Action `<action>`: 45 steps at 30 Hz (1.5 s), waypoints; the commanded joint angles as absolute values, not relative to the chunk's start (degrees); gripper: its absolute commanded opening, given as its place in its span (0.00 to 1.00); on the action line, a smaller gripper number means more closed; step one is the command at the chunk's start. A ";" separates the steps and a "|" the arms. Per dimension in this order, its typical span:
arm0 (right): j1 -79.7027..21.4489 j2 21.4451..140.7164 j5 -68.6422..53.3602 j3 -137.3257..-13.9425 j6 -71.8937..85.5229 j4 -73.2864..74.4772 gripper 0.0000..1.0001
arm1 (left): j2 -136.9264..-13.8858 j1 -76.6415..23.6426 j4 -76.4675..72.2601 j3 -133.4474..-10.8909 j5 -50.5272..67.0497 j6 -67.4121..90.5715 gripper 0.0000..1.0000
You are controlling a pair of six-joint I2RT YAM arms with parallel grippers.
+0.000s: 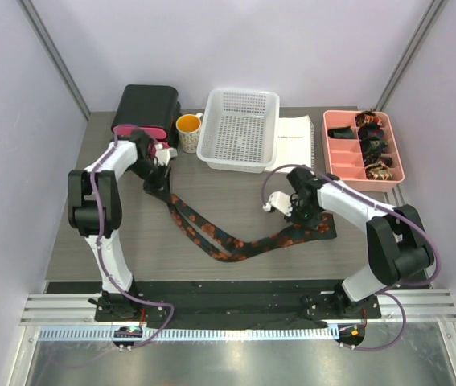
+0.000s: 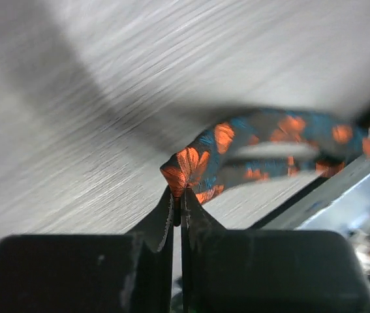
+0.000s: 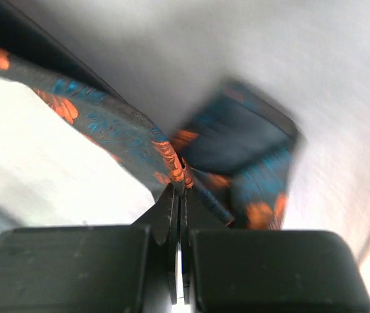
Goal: Roll the ties
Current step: Flatten out the tie at the center of the board.
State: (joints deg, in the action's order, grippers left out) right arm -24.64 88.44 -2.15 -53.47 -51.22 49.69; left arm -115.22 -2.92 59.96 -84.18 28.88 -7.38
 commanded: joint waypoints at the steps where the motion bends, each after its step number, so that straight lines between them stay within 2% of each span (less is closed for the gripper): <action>1: -15.77 81.15 4.65 -56.95 -47.73 40.36 0.01 | -101.81 -2.46 60.13 -91.23 38.40 -25.37 0.00; 4: -10.65 77.53 6.06 -54.69 -48.68 33.59 0.01 | -96.43 -2.29 57.31 -90.01 39.72 -42.84 0.00; 6: -8.97 73.93 7.98 -51.35 -49.92 27.71 0.01 | -90.63 -2.11 55.03 -84.66 41.12 -51.02 0.00; 7: -9.05 72.87 8.26 -47.15 -50.70 25.42 0.01 | -88.96 -2.02 54.67 -82.20 42.26 -64.03 0.00; 9: -9.58 71.37 10.27 -43.70 -51.33 18.39 0.01 | -84.30 -2.02 49.51 -73.24 41.58 -71.07 0.00; 10: -10.02 71.28 11.24 -40.64 -51.68 16.28 0.01 | -83.24 -2.02 47.74 -68.25 40.27 -79.80 0.00; 12: -10.63 71.02 13.35 -35.63 -52.99 8.72 0.01 | -81.39 -1.59 43.00 -63.48 38.50 -83.14 0.00; 13: -10.63 70.84 13.79 -33.86 -53.52 6.53 0.01 | -81.04 -1.15 40.19 -59.28 37.97 -90.02 0.00; 19: -14.06 68.03 13.54 -21.03 -61.52 -6.32 0.01 | -78.66 -0.18 24.80 -44.41 36.74 -99.31 0.00; 24: -16.69 64.61 10.55 -18.37 -63.89 -2.47 0.01 | -77.70 -0.26 19.79 -37.89 34.64 -105.44 0.00; 29: -20.12 60.65 7.30 -17.93 -66.53 7.38 0.01 | -74.54 1.39 15.91 -30.77 33.84 -106.79 0.01; 32: -20.04 58.63 8.35 -14.51 -70.64 6.34 0.01 | -72.95 3.60 15.91 -28.74 33.14 -106.44 0.11; 33: -20.21 57.67 8.44 -12.15 -71.45 5.46 0.01 | -72.78 5.00 15.13 -28.48 33.13 -105.13 0.18; 34: -20.13 56.79 8.09 -11.35 -72.24 4.75 0.01 | -72.77 5.27 13.38 -29.09 31.83 -98.59 0.28; 35: -20.21 55.39 7.82 -10.90 -72.68 4.92 0.01 | -72.77 5.36 13.79 -30.31 31.12 -94.78 0.47; 36: -20.30 54.94 7.39 -11.07 -72.34 5.27 0.01 | -72.69 5.45 15.28 -32.24 30.50 -90.83 0.79; 38: -20.30 55.45 7.21 -11.95 -71.37 6.41 0.01 | -72.77 5.88 25.79 -40.14 31.37 -82.46 0.91; 42: -20.30 56.95 7.74 -14.49 -71.28 7.03 0.01 | -73.30 6.15 45.40 -54.89 37.60 -79.09 0.92; 45: -20.30 57.39 6.77 -15.64 -72.06 6.95 0.01 | -76.01 4.75 59.64 -61.84 41.40 -83.05 0.86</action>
State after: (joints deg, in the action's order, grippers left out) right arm -19.94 56.38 8.91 -13.61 -71.09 4.51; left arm -73.76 5.80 36.36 -53.47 34.37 -84.33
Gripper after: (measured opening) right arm 0.027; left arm 0.893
